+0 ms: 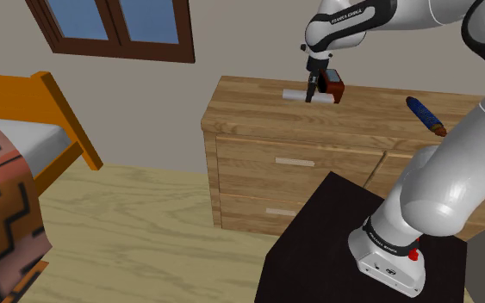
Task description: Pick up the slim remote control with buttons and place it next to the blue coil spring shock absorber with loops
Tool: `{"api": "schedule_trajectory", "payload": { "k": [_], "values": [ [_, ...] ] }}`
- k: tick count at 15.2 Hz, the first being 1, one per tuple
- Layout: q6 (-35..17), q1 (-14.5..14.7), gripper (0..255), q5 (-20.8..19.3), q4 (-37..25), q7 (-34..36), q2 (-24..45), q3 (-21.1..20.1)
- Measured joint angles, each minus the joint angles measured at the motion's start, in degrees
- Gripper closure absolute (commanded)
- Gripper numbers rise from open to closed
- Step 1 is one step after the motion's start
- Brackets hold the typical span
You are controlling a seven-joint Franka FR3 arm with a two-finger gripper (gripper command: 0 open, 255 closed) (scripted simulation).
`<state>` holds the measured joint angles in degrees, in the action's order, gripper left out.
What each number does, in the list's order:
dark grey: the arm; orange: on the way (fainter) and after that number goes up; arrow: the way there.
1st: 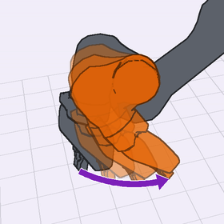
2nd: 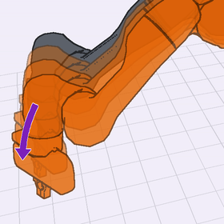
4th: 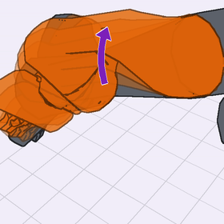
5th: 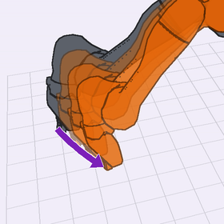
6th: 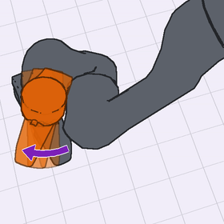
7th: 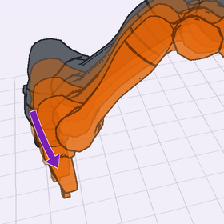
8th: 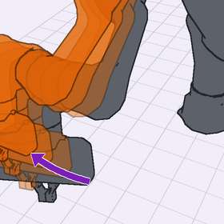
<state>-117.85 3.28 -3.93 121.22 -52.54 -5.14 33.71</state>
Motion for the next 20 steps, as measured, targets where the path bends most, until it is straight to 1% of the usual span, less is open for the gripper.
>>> {"api": "schedule_trajectory", "payload": {
  "k": [8,10,12,15,20],
  "values": [
    [-0.3,-5.1,255,-2.6,2.5,-9.5,-3.3,5.9],
    [0.3,-6.3,255,-3.4,2.5,-11.7,-4.2,7.2],
    [-0.5,-7.3,255,-3.0,2.5,-14.6,-3.4,9.1],
    [-0.6,-9.2,255,-3.6,2.6,-19.0,-3.8,11.8],
    [0.0,-11.7,255,-1.9,-0.1,-27.3,-1.5,16.6]
  ]
}}
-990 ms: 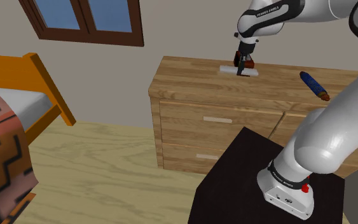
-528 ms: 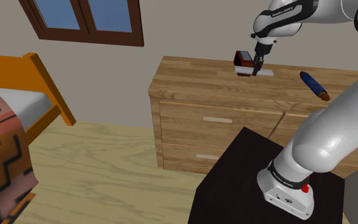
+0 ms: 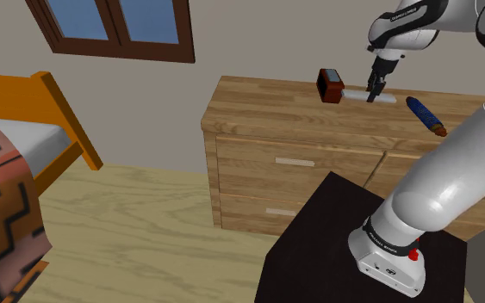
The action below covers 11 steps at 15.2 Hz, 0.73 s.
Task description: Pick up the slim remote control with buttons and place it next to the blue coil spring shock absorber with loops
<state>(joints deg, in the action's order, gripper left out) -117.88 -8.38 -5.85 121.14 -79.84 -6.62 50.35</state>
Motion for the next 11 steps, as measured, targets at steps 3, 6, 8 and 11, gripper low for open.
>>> {"api": "schedule_trajectory", "payload": {
  "k": [3,6,8,11],
  "values": [
    [0.5,-1.4,255,2.2,-2.4,-5.5,2.6,3.0],
    [0.6,-3.5,255,6.0,-5.0,-12.4,6.7,6.1],
    [1.0,-5.5,255,10.1,-7.6,-17.5,11.0,7.5],
    [2.6,-10.2,255,15.4,-11.8,-24.9,16.5,8.5]
  ]
}}
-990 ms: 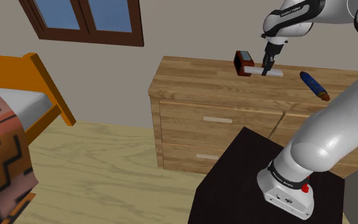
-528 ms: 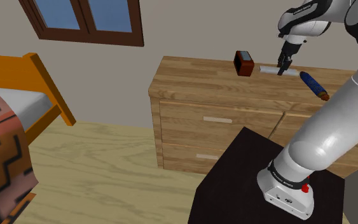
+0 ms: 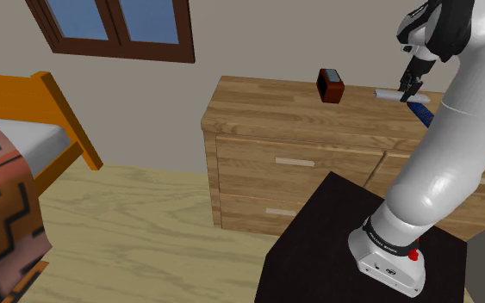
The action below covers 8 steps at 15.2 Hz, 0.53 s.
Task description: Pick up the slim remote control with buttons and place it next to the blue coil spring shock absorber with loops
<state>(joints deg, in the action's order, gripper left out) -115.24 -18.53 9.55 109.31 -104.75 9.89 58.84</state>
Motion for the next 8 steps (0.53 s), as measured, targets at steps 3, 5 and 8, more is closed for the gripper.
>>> {"api": "schedule_trajectory", "payload": {
  "k": [3,5,8],
  "values": [
    [-1.0,-1.8,255,2.4,-0.1,-2.5,2.3,-0.4],
    [-2.3,-2.4,255,3.4,0.7,-3.4,3.3,-0.8],
    [-4.1,-3.0,255,4.8,1.7,-4.3,4.6,-1.4]
  ]
}}
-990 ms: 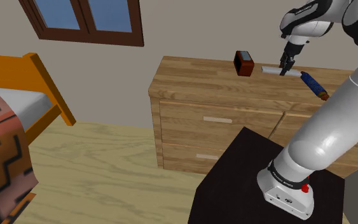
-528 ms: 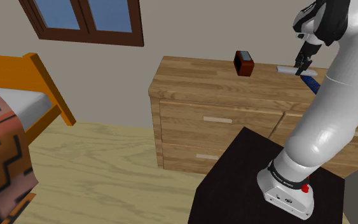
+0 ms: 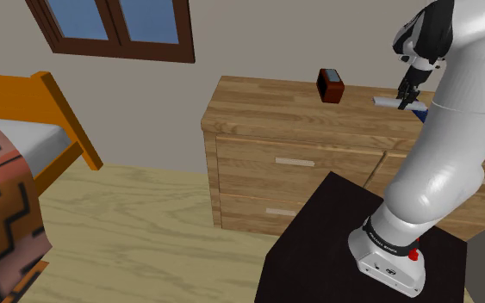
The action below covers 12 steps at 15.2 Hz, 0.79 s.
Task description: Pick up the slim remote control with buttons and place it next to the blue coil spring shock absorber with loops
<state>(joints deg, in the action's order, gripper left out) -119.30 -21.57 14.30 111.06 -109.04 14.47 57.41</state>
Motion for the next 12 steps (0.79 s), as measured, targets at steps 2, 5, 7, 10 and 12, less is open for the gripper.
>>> {"api": "schedule_trajectory", "payload": {
  "k": [2,5,7,10,12],
  "values": [
    [-1.2,-0.2,255,0.6,1.0,-0.4,0.4,-0.3],
    [-3.2,-1.1,255,2.4,2.1,-1.7,2.1,-1.2],
    [-4.5,-1.5,255,3.3,2.9,-2.2,2.9,-1.7],
    [-6.1,-2.5,255,4.9,3.7,-3.4,4.3,-2.6],
    [-7.4,-3.1,255,6.0,4.4,-4.2,5.3,-3.3]
  ]
}}
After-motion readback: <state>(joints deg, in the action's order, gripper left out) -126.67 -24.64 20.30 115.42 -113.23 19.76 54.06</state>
